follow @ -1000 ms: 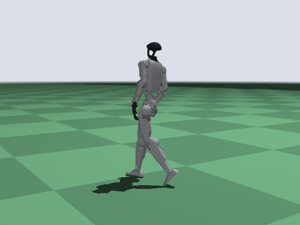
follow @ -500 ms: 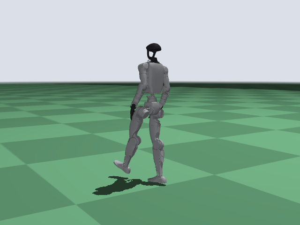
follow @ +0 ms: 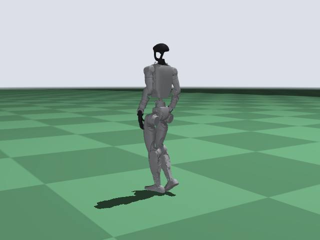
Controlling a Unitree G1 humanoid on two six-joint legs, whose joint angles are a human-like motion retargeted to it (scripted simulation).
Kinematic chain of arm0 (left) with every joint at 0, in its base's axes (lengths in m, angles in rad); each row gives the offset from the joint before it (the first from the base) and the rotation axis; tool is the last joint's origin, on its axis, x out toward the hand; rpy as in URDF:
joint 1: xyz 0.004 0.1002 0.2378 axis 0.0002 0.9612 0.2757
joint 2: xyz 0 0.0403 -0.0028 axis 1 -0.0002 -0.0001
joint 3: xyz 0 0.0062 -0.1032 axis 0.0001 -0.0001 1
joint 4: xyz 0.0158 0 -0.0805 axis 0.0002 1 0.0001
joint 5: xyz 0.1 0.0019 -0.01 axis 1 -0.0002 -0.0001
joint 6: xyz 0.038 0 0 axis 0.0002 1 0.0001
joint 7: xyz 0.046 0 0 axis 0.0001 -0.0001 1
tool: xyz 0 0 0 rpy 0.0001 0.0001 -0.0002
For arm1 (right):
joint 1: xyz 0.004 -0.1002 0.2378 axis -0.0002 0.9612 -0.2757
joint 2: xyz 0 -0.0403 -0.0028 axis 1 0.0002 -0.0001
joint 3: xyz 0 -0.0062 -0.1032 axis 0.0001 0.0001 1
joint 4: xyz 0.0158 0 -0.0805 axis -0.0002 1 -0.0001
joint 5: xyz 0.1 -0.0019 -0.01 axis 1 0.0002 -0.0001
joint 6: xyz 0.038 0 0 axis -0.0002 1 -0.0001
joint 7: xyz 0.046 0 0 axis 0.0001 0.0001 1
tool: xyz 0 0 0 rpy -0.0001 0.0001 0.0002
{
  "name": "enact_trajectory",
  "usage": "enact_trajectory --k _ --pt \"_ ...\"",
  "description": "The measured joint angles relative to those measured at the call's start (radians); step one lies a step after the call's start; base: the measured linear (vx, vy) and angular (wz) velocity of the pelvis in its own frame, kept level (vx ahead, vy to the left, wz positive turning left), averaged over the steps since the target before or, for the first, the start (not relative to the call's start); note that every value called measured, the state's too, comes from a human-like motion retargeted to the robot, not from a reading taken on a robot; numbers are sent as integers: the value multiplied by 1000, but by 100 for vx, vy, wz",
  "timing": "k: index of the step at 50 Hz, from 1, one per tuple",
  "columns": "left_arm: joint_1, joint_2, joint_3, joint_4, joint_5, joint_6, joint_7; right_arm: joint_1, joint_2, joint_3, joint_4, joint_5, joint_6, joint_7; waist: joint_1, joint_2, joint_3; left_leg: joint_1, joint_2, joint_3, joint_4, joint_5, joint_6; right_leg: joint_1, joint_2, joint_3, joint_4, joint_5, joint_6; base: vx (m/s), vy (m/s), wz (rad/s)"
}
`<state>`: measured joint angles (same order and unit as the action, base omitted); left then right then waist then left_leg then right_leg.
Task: Walk run
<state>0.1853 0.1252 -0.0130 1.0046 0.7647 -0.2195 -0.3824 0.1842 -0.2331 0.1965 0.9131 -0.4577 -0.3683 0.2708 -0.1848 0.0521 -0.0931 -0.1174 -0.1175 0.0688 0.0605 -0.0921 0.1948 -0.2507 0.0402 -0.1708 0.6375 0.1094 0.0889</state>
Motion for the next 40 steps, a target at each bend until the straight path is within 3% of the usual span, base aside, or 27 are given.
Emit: enact_trajectory --k 2,8,14,17,20,21,25,28,33,36,40 --pt "2 -6 -7 12 3 -3 14 8 -3 3 -12 29 -24 -17 -24 -10 1 35 -27 -21 -5 -19 5 -48 -42 3 -103 -17 21 69 -19 68" --pt "-8 -22 3 34 34 9 -14 28 17 -26 -44 25 -31 -29 -73 -57 23 163 -94 -72 -4 -86 9 -154 -144 70 -430 -58 8 66 -27 55" --pt "-20 -28 18 59 86 23 -30 29 39 -51 -59 49 0 -10 -147 -33 21 268 -60 -127 8 -124 -20 -228 -200 5 -644 -120 66 73 -41 78" --pt "-21 -35 30 84 91 27 -38 22 47 -57 -71 45 25 26 -170 -18 1 291 -45 -143 28 -95 -52 -244 -210 -24 -596 -132 28 69 -49 58" --pt "-10 -42 35 111 80 43 -39 27 47 -64 -103 44 36 6 -199 -6 -33 311 -24 -151 65 -7 -103 -225 -231 -107 -525 -51 -2 80 -62 69" --pt "-2 -43 44 116 71 47 -39 31 48 -62 -112 43 41 -10 -206 -6 -44 314 -18 -148 90 50 -122 -212 -216 -64 -515 -17 -3 82 -68 45" --pt "4 -61 59 142 31 39 -29 28 52 -75 -105 56 62 58 -194 1 -54 268 9 -150 286 385 -206 -142 -209 -36 -452 -15 -60 77 -63 21" --pt "-10 -47 36 118 26 4 -15 9 9 -33 -94 56 102 87 -204 -46 -60 158 -1 -72 536 565 -175 -55 -222 -36 -479 -44 -110 75 -59 8" --pt "-8 11 -1 -8 115 -76 59 -4 15 -26 -31 45 122 143 -150 -98 -55 -31 17 43 710 352 -128 65 -188 -22 -541 -86 -147 55 -43 -36" --pt "2 6 14 -40 87 -104 126 -3 27 -33 -3 26 140 162 -97 -122 -43 -117 -10 100 650 213 -116 121 -143 21 -570 -108 -176 63 -42 -96" --pt "6 -12 25 -63 40 -111 161 7 49 -62 31 31 133 168 -49 -104 -17 -210 -19 133 450 127 -144 190 -67 32 -591 -149 -205 60 -33 -63"
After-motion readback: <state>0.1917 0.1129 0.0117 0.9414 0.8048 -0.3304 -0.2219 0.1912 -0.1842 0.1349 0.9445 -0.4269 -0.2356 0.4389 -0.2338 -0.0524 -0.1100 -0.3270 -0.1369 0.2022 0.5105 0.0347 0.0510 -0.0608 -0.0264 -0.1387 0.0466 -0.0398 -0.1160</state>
